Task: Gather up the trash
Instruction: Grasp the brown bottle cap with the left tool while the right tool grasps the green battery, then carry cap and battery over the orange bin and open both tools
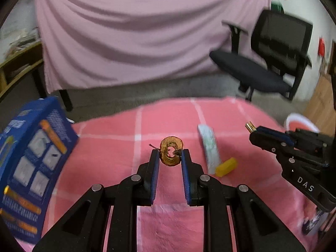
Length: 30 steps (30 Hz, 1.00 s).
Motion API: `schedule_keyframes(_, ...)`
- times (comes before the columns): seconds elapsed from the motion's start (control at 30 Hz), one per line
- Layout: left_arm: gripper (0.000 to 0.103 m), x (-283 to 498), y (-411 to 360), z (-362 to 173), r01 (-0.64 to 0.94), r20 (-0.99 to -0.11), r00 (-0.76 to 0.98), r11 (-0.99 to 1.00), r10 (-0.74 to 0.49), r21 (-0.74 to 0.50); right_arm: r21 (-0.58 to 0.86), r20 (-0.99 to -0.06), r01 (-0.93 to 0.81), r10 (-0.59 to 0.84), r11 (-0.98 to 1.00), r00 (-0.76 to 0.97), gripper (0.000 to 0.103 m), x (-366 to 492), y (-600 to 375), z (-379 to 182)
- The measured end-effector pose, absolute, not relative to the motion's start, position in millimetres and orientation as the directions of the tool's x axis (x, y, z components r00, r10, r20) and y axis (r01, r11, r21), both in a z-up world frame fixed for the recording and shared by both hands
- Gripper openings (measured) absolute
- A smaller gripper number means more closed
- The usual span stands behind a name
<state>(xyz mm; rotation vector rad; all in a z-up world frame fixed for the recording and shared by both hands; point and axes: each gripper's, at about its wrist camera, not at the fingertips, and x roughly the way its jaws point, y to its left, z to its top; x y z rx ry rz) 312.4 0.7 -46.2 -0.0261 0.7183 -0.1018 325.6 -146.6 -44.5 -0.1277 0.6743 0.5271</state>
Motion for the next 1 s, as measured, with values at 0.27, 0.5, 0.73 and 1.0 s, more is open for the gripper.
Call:
schedule_keyframes(0.27,0.018,275.3,-19.8,-15.3,0.084,-0.474,0.874,0.994,-0.105,-0.064,0.064,-0.381,-0.494,0.479,0.867,0.791,0.008,290.4,-168.6,-16.4)
schedule_keyframes(0.5,0.018,256.1,-44.9,8.7,0.125,-0.353,0.927,0.991,-0.13,-0.036,0.027,-0.202,-0.448,0.444,0.894,0.873,0.008,263.5,-186.1,4.8)
schedule_keyframes(0.73,0.018,243.6,-68.8,29.4,0.171,-0.265,0.95,0.985,-0.163,0.006,-0.024,-0.075,-0.385,0.382,0.923,0.921,0.008,237.6,-204.0,22.9)
schedule_keyframes(1.0,0.018,233.9,-101.3,43.8,0.232,-0.203,0.955,0.971,-0.216,0.058,0.017,-0.007,-0.305,0.305,0.952,0.952,0.008,224.0,-241.5,35.5)
